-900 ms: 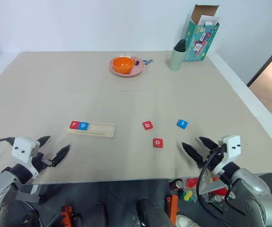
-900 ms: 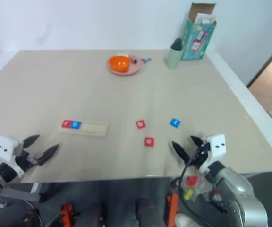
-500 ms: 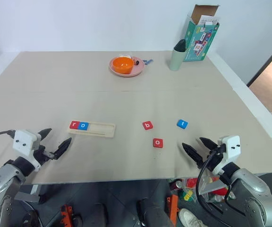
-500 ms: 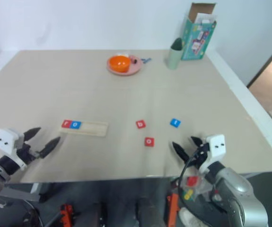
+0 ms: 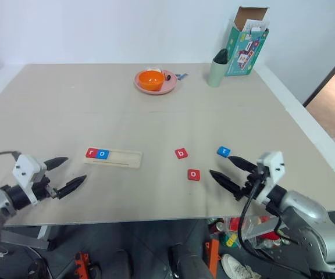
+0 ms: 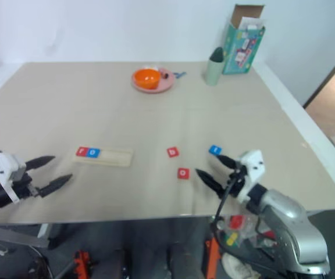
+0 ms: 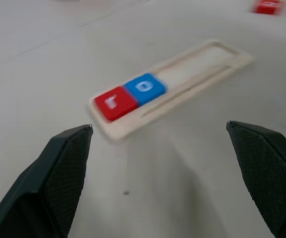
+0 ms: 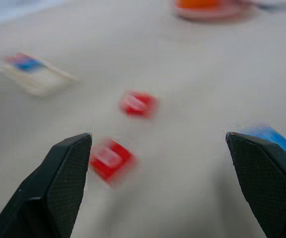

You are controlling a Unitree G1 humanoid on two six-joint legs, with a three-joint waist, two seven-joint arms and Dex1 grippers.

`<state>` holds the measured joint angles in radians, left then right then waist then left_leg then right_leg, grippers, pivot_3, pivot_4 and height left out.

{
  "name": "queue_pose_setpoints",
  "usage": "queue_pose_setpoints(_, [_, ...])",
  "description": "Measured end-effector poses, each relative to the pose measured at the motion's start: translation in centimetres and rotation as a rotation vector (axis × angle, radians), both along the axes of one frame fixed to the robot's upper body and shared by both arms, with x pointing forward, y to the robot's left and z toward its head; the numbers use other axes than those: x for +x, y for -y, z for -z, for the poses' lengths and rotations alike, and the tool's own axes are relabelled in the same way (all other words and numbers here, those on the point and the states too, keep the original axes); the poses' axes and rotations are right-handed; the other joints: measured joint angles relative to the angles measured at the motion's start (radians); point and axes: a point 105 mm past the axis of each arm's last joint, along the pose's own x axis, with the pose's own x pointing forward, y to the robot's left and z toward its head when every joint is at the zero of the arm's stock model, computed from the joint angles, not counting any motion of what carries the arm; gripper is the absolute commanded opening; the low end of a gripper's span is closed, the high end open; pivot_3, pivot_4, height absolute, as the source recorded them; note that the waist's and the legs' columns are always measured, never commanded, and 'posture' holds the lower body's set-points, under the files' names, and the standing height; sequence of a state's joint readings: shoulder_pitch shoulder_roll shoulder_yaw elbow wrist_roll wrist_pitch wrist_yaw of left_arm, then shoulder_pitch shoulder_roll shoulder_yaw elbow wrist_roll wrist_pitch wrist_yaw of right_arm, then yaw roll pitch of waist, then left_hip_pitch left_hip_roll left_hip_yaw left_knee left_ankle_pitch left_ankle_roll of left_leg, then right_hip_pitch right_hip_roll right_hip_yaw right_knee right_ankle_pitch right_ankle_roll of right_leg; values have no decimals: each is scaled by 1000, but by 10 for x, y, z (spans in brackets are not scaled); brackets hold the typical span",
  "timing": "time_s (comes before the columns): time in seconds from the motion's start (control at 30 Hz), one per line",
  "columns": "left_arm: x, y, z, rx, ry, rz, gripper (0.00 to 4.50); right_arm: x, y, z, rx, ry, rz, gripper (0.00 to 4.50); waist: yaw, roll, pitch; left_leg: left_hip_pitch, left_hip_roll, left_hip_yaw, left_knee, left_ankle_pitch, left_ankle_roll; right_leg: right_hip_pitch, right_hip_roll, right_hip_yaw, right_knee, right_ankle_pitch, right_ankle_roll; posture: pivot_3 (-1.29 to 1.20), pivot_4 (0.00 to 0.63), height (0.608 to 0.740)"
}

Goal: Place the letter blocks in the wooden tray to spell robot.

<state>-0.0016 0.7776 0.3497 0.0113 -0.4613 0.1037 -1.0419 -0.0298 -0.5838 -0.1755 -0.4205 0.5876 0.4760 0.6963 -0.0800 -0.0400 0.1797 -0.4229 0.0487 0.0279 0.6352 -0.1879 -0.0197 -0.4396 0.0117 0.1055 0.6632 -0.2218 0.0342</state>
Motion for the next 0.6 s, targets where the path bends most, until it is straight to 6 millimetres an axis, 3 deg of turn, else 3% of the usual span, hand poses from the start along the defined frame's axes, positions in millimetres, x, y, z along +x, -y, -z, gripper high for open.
queue_pose_setpoints(0.07, [9,2,-4,40,-28,94,4500,-1,-15,-5,0,1,-101,4459,3,0,0,0,0,0,1,0,0,1,0,-2,0,0,0,0,150,740])
queue_pose_setpoints(0.1, [21,8,-11,77,-45,172,4500,-1,-32,-11,-9,12,-212,4459,5,-1,1,-3,0,0,1,0,0,-1,0,-2,0,0,0,0,150,740])
queue_pose_setpoints(0.2, [41,26,-35,142,-33,323,4500,-6,-59,-23,-43,73,-412,4459,8,-1,1,-5,0,0,2,1,1,-1,0,-4,0,0,0,0,150,740])
queue_pose_setpoints(0.27, [49,37,-49,193,-33,409,4500,-7,-68,-27,-87,133,-502,4459,8,-1,0,-5,0,1,2,0,1,0,-1,-4,0,-1,3,0,150,740])
queue_pose_setpoints(0.4, [62,49,-40,232,-121,502,4500,4,-71,-26,-144,184,-540,4459,5,-1,0,-8,0,-1,1,-5,3,-3,1,-4,3,-3,9,0,150,740])
queue_pose_setpoints(0.6, [78,67,-36,263,-172,592,4500,7,-84,-31,-156,247,-570,4459,11,-1,0,-10,1,-7,0,-8,8,-3,3,-9,5,-5,2,0,150,740])
